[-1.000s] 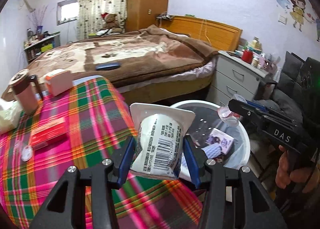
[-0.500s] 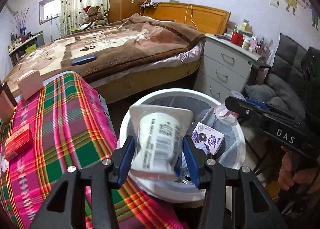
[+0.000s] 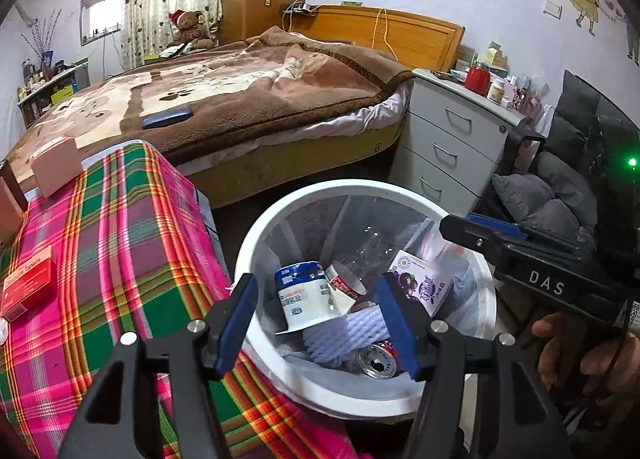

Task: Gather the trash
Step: 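Carry the yogurt cup and clear cup over the white bin and open both tools, then move both open tools back over the table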

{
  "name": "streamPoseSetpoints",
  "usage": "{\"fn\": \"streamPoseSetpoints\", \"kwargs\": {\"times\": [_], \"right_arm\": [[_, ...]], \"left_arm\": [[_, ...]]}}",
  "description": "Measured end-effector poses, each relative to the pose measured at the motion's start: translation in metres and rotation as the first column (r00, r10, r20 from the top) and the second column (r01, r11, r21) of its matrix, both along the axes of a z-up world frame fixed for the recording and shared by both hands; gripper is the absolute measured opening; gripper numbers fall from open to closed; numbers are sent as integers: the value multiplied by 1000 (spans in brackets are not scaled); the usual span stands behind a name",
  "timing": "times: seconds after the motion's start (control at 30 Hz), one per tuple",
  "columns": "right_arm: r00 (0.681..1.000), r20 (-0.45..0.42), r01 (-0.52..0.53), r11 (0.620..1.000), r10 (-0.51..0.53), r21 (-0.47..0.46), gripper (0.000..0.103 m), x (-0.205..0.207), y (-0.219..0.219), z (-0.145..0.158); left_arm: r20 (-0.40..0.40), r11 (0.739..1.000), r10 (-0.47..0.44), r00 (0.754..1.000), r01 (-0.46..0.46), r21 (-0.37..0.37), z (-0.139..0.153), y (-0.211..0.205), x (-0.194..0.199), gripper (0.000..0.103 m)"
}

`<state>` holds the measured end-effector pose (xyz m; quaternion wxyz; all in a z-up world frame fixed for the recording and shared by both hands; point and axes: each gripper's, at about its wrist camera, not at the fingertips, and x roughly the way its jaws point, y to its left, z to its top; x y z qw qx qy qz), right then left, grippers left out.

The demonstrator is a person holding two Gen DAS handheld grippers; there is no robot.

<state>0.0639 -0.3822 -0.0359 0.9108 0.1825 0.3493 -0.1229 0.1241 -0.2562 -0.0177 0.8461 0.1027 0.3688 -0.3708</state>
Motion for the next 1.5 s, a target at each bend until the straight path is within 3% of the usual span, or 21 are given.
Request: {"fn": "streamPoseSetpoints", "kwargs": {"times": [0.07,0.1,0.47,0.8,1.2,1.5], "right_arm": [[1000,4,7,1000,-7,-4,61,-1,0,1],[1000,8,8,1000,-8,-1,63,-1,0,2],[999,35,0,1000,0,-17,63,3,12,14],[996,78,-38,999,39,-17,63,10,35,25],[976,111,-182,982,187,-52,63,39,87,28],[951,88,-292,954,297,-64,63,68,127,23]], "left_arm": [[8,1000,1,1000,-1,-1,2,3,0,64],[9,1000,7,1000,-7,-1,2,5,0,64],[14,998,56,998,-56,-35,13,38,3,64],[44,986,159,986,-156,-66,20,90,10,64],[57,942,330,942,-326,-75,16,173,29,64],[58,885,464,884,-459,-73,8,237,50,64]]}}
